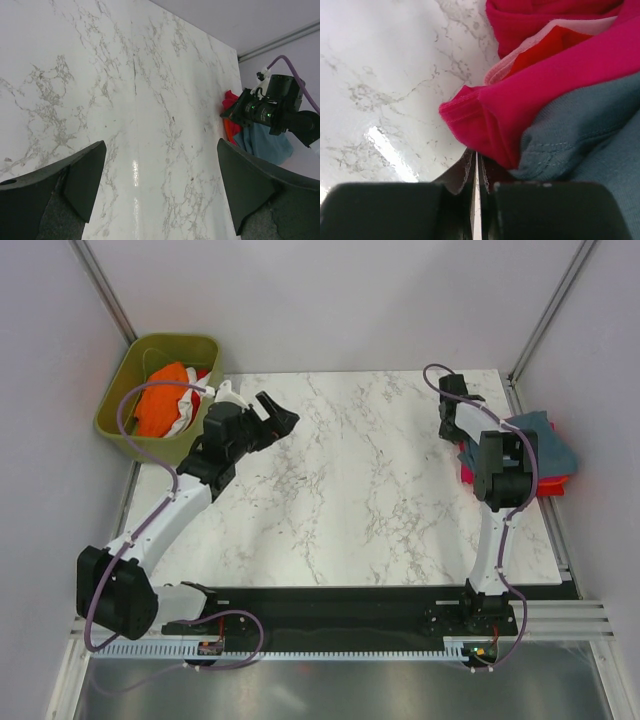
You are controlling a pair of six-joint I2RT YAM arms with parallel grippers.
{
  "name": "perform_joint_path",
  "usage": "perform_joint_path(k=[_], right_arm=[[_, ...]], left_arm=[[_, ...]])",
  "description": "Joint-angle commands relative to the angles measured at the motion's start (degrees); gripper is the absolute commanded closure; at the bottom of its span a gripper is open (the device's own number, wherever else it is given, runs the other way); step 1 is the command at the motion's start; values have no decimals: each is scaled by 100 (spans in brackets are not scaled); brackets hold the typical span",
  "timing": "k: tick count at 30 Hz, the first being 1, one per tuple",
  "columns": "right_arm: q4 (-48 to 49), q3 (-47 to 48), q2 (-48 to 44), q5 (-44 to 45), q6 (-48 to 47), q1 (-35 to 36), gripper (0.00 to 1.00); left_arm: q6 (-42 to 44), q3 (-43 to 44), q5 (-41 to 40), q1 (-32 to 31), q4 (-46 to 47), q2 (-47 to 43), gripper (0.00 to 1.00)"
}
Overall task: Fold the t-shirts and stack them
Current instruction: Reset both grippers
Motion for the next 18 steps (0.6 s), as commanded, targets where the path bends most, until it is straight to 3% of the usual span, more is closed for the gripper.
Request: perform_joint_path(k=[1, 2, 7, 10, 11, 14, 18], right_arm=[[-36, 202, -300, -150, -4, 170, 89], [86, 123, -414, -168, -22, 258, 74], [570, -421, -1442, -554, -57, 821, 61], [1035, -1097, -2171, -757, -5, 1067, 42], [1324, -1543, -2391, -757, 48, 1128, 27], [2061, -2562, -3313, -809, 136, 1427, 8], [2767, -3707, -4560, -967, 172, 1848, 2]], left_arm=[[321, -67, -161, 80, -267, -248, 0], [365, -58, -326, 106, -355, -291, 0], [444, -320, -600, 115, -830, -546, 0], [479, -689, -670, 115, -883, -810, 0], [514, -787, -670, 115, -883, -854, 0], [593, -1130, -662, 115, -892, -1021, 0], [778, -1446, -451, 106, -892, -1197, 0]])
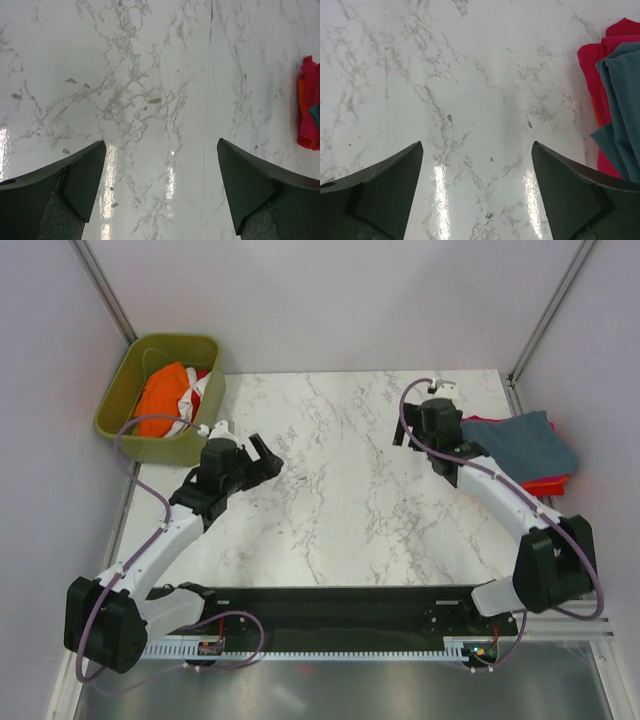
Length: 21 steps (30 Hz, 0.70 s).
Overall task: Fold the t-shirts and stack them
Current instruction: Reset both grippers
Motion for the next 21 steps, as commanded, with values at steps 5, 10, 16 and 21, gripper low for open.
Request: perform_joint_path(k=[5, 10, 16, 21], right_arm=[[1562, -2299, -1672, -387, 290, 610, 2], [2409, -4109, -2868, -493, 527, 681, 2], [2576, -4851, -3404, -449, 677, 690, 2], [2743, -4974, -3502, -387, 748, 690, 2]], left_arm=[[398, -896, 571, 8, 386, -689, 0], [433, -2090, 837, 8, 1257, -1340, 0], [1065, -2830, 960, 8, 1943, -1649, 0], [1066, -2840, 969, -1, 1971, -1552, 0]])
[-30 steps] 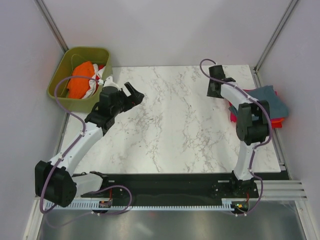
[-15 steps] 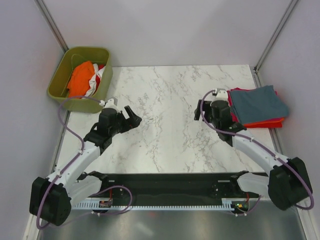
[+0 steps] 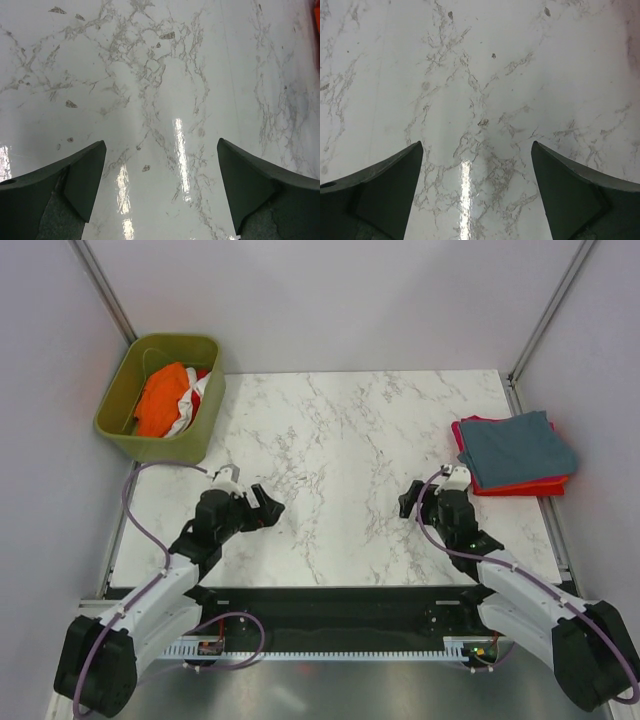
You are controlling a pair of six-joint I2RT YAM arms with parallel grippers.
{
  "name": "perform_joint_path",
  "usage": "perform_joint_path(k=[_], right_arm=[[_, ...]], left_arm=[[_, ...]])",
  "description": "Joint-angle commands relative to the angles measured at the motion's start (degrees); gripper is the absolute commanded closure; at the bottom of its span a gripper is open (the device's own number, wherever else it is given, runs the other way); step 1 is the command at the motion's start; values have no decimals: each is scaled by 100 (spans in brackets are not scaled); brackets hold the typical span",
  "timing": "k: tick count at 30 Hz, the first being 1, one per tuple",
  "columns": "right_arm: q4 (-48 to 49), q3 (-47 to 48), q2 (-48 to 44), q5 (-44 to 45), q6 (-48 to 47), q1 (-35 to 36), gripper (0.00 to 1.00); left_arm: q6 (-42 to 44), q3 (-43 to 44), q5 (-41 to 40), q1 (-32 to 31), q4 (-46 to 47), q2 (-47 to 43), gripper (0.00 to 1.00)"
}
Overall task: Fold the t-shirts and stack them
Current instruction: Reset both grippers
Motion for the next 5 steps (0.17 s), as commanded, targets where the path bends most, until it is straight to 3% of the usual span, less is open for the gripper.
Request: perform_joint_path(k=[1, 5], right_arm=[[522, 18, -33, 41, 140, 14, 4], [417, 159, 221, 102, 175, 14, 2]], left_arm=[[364, 21, 116, 10, 548, 46, 0], [356, 21, 90, 10, 548, 38, 0]])
